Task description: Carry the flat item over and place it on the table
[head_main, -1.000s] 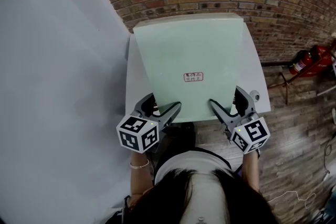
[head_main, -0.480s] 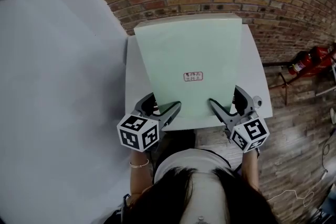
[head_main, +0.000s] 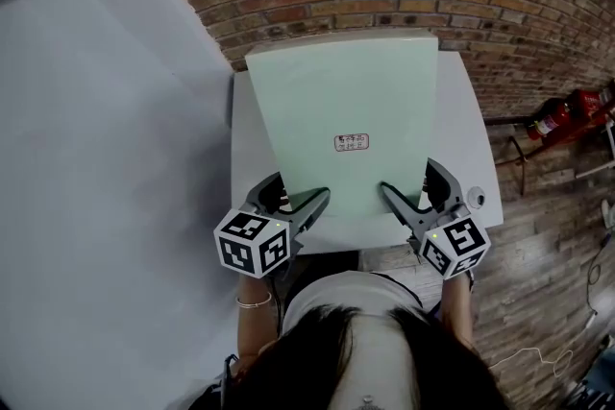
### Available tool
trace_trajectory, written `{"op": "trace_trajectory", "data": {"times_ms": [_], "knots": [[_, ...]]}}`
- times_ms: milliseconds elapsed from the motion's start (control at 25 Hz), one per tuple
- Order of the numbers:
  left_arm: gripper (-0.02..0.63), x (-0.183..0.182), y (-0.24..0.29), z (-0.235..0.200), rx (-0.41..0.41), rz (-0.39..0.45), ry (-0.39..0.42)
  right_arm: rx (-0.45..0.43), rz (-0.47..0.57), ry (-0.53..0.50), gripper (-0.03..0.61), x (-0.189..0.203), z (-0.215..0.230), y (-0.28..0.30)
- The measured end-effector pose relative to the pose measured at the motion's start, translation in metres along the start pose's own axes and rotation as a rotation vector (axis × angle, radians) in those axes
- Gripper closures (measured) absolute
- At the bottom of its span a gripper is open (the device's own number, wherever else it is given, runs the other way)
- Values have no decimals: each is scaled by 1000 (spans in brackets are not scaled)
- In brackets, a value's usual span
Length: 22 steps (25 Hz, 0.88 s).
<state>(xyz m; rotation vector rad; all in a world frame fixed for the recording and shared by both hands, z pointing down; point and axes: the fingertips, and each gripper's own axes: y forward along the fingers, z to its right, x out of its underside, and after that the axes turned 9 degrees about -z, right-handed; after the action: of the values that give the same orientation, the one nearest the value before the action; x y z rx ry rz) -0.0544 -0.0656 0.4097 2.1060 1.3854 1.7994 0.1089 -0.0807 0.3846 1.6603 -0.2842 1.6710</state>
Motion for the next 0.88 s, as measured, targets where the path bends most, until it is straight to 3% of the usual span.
{"op": "trace_trajectory", "data": {"times_ms": [880], "knots": [[249, -3, 32, -54, 52, -61, -43, 35, -68, 43, 218, 10, 13, 57]]}}
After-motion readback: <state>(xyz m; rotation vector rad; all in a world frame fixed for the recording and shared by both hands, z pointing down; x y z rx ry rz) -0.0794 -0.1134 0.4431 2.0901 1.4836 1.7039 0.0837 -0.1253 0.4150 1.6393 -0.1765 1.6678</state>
